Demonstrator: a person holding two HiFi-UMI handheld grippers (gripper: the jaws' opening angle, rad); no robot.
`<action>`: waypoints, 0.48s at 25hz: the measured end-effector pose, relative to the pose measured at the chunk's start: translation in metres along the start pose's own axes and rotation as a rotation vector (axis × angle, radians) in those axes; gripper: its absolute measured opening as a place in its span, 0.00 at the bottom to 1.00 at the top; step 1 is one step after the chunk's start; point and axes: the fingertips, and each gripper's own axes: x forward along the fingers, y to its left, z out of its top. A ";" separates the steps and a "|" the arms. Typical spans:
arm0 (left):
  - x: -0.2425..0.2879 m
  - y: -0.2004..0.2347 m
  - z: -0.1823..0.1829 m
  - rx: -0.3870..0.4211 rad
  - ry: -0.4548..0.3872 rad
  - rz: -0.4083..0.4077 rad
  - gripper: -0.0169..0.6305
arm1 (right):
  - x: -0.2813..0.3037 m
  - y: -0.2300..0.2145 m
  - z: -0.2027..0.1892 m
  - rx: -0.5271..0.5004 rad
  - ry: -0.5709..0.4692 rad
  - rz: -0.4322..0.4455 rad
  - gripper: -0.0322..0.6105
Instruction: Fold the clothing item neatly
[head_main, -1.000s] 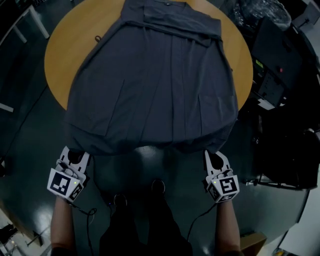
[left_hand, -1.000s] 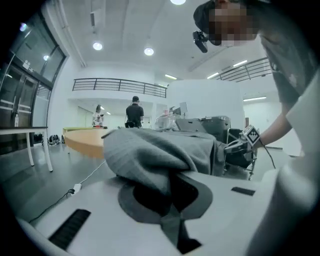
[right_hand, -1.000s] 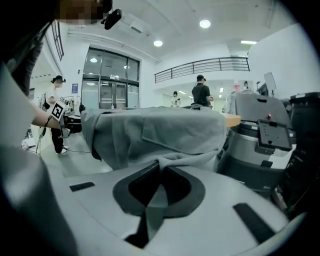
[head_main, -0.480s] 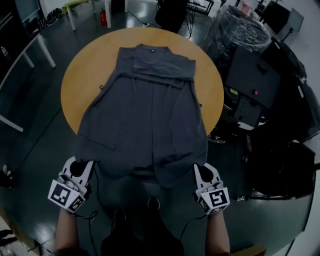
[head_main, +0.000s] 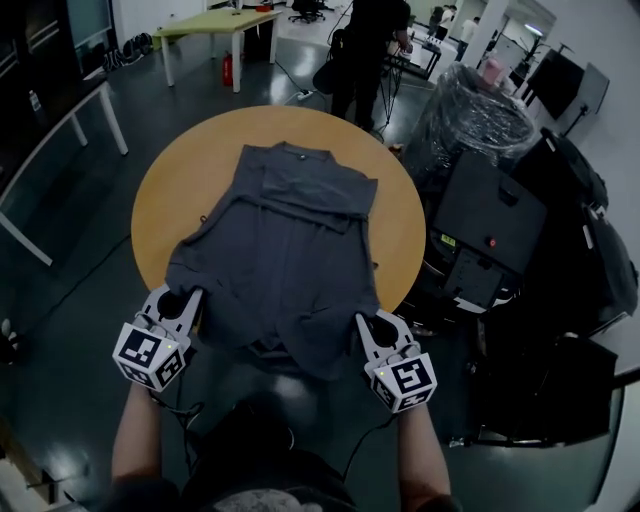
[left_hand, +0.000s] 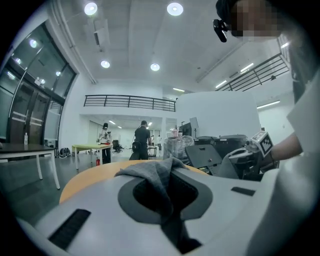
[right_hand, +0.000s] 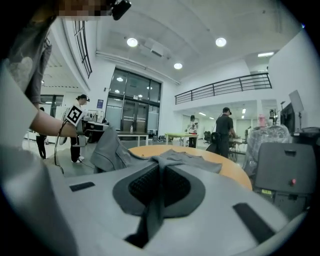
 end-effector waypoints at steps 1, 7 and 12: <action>0.010 0.001 0.004 0.006 0.006 0.001 0.07 | 0.008 -0.006 0.005 -0.008 -0.004 0.007 0.05; 0.094 0.039 0.028 0.029 0.008 -0.014 0.07 | 0.080 -0.064 0.034 -0.037 -0.017 -0.004 0.05; 0.186 0.107 0.050 0.000 0.019 -0.032 0.07 | 0.155 -0.138 0.057 0.004 -0.019 -0.101 0.05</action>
